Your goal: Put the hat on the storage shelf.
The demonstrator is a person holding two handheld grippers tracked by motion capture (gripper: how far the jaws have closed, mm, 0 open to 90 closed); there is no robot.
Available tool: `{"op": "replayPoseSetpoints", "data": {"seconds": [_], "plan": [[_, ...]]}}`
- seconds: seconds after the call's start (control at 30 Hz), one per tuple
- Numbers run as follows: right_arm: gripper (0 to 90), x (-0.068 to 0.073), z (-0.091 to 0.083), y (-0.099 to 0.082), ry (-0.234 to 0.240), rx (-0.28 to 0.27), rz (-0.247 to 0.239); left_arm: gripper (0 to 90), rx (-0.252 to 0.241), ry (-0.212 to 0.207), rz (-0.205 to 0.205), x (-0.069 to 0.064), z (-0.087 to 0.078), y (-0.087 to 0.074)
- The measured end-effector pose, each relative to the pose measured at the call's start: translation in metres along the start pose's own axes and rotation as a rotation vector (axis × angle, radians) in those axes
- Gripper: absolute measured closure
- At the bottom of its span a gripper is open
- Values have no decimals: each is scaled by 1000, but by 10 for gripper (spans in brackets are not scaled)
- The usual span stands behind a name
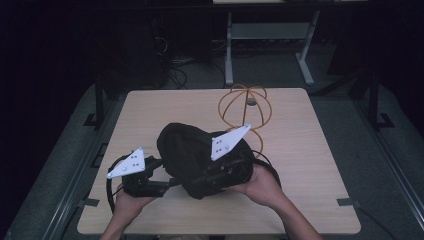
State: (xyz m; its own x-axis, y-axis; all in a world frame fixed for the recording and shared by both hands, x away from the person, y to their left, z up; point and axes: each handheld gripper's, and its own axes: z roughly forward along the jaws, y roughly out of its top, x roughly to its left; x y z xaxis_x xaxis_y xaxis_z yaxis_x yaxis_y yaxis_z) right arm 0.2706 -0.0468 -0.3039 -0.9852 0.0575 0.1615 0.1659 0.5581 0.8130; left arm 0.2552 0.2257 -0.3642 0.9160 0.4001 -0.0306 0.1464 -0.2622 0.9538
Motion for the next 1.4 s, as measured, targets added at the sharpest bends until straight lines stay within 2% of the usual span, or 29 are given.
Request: {"op": "replayPoseSetpoints", "data": {"seconds": [0.03, 0.13, 0.17, 0.2, 0.27, 0.33, 0.4, 0.5, 0.53, 0.7, 0.8, 0.87, 0.9, 0.93, 0.97, 1.0, 1.03, 1.13, 1.17, 1.2, 1.27, 1.3, 1.33, 1.4], "plan": [[809, 0, 1, 0, 8, 0, 5, 573, -9, -7, 15, -1, 1, 2], [809, 1, 2, 1, 15, -7, 6, 706, -5, -8, 27, -1, 2, 4], [809, 1, 2, 1, 15, -7, 6, 706, -6, -9, 28, -1, 3, 5], [809, 0, 2, 0, 12, -12, 9, 799, -14, -8, 23, -1, 2, 5], [807, 0, 1, -2, 14, -21, 21, 830, -9, 6, 27, 0, 2, 6], [806, -1, 0, -3, 10, -28, 25, 836, -12, 9, 25, 0, 1, 6], [795, -3, -2, -7, 15, -59, 55, 845, -30, 23, 18, 1, -4, 9], [785, -6, -3, -8, 8, -81, 55, 847, -33, 35, 13, 1, -7, 13], [772, -9, -4, -8, 9, -108, 74, 848, -34, 48, 17, 2, -11, 18], [738, -13, -8, -8, 10, -154, 93, 849, -32, 67, 36, 3, -17, 30], [667, -14, -12, -8, 6, -203, 97, 849, -21, 78, 49, 4, -20, 44], [604, -15, -15, -8, 3, -216, 107, 849, -10, 93, 55, 6, -21, 50], [604, -15, -15, -8, 3, -216, 107, 850, -10, 93, 55, 6, -21, 50], [570, -16, -19, -10, -16, -212, 113, 850, -9, 95, 49, 8, -22, 52], [570, -16, -19, -10, -16, -212, 113, 850, -6, 95, 42, 11, -23, 54], [514, -18, -23, -12, -24, -213, 127, 850, -5, 97, 36, 14, -24, 55], [514, -18, -23, -12, -24, -213, 127, 850, 0, 95, 32, 16, -26, 56], [444, -15, -32, -19, -78, -210, 124, 850, 9, 106, 23, 22, -30, 61], [444, -15, -32, -19, -78, -210, 124, 850, 9, 106, 23, 22, -30, 61], [422, -14, -37, -24, -116, -200, 122, 850, 12, 114, 26, 24, -32, 64], [412, -14, -42, -31, -145, -192, 119, 850, 14, 118, 28, 27, -34, 67], [412, -14, -42, -31, -145, -192, 119, 850, 14, 118, 28, 27, -34, 67], [399, -13, -46, -40, -183, -168, 119, 850, 15, 120, 29, 31, -36, 71], [390, -14, -49, -49, -212, -155, 124, 850, 12, 119, 25, 35, -37, 76]]}}
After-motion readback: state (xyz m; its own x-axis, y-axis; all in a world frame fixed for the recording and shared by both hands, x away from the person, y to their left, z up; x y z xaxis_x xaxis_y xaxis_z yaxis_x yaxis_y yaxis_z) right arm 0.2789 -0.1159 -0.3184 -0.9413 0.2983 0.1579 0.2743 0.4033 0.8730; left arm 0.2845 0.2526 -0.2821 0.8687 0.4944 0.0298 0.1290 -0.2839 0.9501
